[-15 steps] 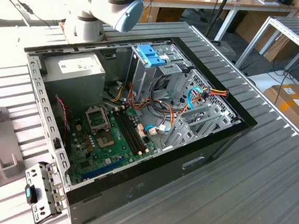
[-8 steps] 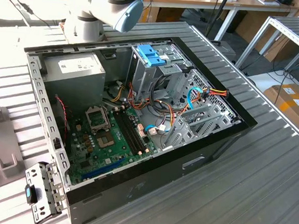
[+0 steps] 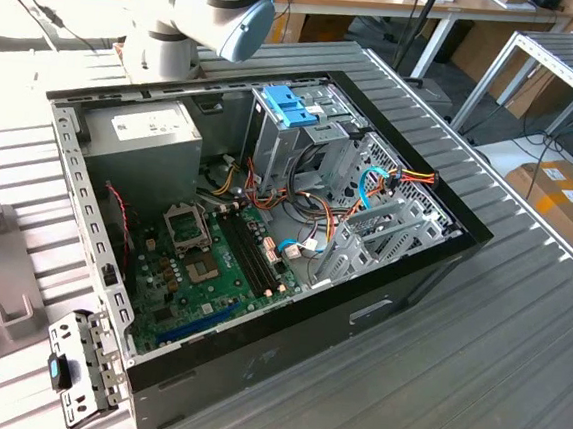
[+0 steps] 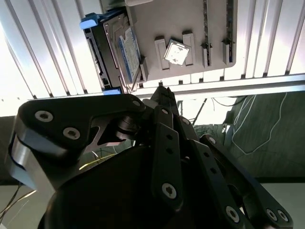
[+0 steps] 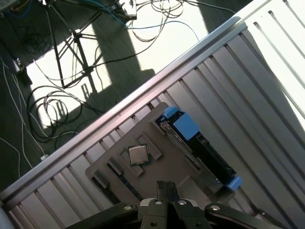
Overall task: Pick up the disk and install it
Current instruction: 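Pick up the disk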
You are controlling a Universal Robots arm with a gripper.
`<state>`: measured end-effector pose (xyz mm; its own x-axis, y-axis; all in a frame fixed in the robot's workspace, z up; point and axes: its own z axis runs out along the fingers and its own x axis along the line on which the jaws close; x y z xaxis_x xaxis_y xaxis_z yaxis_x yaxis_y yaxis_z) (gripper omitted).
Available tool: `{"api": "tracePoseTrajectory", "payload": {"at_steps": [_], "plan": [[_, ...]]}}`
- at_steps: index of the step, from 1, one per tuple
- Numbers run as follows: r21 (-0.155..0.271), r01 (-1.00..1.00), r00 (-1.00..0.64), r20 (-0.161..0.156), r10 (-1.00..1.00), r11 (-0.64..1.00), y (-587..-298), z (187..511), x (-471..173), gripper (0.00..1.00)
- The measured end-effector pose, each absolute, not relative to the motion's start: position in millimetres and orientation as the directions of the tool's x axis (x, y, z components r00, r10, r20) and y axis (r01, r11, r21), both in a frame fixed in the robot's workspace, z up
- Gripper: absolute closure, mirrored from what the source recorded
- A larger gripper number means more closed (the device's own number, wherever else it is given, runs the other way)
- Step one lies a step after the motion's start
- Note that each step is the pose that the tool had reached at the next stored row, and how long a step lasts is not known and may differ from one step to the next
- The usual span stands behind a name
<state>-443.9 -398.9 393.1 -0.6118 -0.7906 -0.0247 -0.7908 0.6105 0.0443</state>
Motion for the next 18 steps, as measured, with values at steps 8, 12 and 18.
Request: {"api": "tracePoseTrajectory", "payload": {"at_steps": [8, 12, 18], "plan": [[0.044, -0.818, -0.575, -0.025, -0.818, 0.574, -398.9, 393.1, -443.9, 0.89], [0.044, -0.831, -0.556, -0.025, -0.831, 0.555, -398.9, 393.1, -443.9, 0.89], [0.044, -0.846, -0.533, -0.025, -0.846, 0.532, -398.9, 393.1, -443.9, 0.89]]}}
